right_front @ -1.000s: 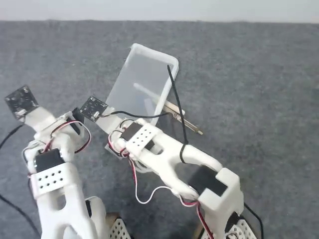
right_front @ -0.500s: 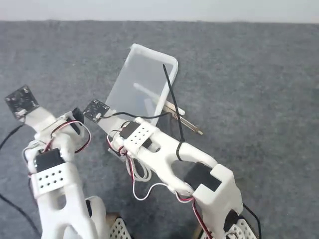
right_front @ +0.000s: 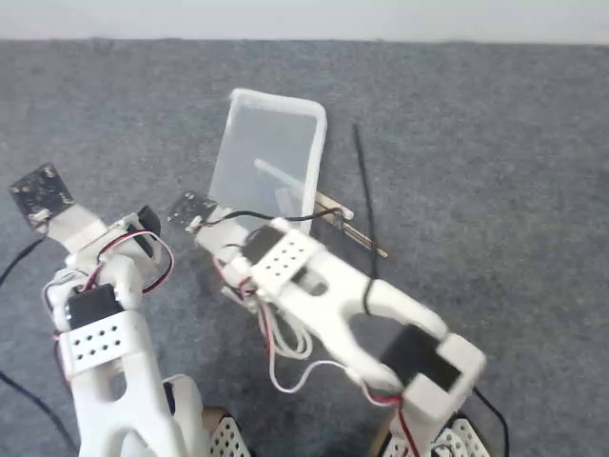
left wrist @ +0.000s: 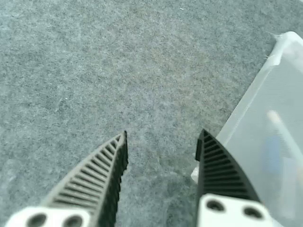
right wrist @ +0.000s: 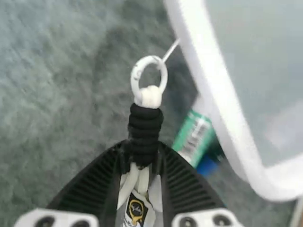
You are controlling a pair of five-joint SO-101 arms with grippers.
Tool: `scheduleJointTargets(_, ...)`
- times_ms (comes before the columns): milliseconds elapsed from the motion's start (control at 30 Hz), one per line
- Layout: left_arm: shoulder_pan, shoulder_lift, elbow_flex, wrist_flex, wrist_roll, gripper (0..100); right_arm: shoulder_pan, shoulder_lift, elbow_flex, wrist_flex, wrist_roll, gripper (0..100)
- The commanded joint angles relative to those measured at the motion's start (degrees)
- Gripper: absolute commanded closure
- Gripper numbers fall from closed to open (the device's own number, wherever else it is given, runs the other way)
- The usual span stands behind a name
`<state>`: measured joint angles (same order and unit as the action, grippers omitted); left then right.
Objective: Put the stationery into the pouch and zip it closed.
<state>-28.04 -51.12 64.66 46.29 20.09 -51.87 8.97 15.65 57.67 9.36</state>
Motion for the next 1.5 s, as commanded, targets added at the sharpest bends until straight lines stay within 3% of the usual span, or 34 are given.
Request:
scheduleJointTargets(0, 0.1, -1.8, -2.1, 0.5, -0.9, 77, 1.8, -11.3, 3.7, -2.2, 0.9, 99.1)
scheduleJointTargets(433, 3.2, -1.8, -2.1, 1.7, -3.7, 77, 2.2, -32.7, 19.1, -7.8, 0.9, 99.2)
scheduleJointTargets(767, 8.0, -1.9, -2.2, 2.0, -5.8, 77, 8.2, -45.7, 26.7, -11.4, 0.4, 99.2)
scheduleJointTargets(1033, 12.0, -1.9, -7.6, 10.5, -8.0, 74, 10.7, -54.1, 34.0, -17.4, -1.2, 99.2)
scheduleJointTargets(1267, 12.5, -1.9, -10.1, 12.0, -7.8, 70, 12.0, -62.8, 38.3, -17.7, -2.0, 99.2)
scheduleJointTargets(1467, 20.2, -1.9, -13.7, 17.8, -8.1, 70, 11.9, -67.2, 41.5, -19.6, -2.0, 99.2)
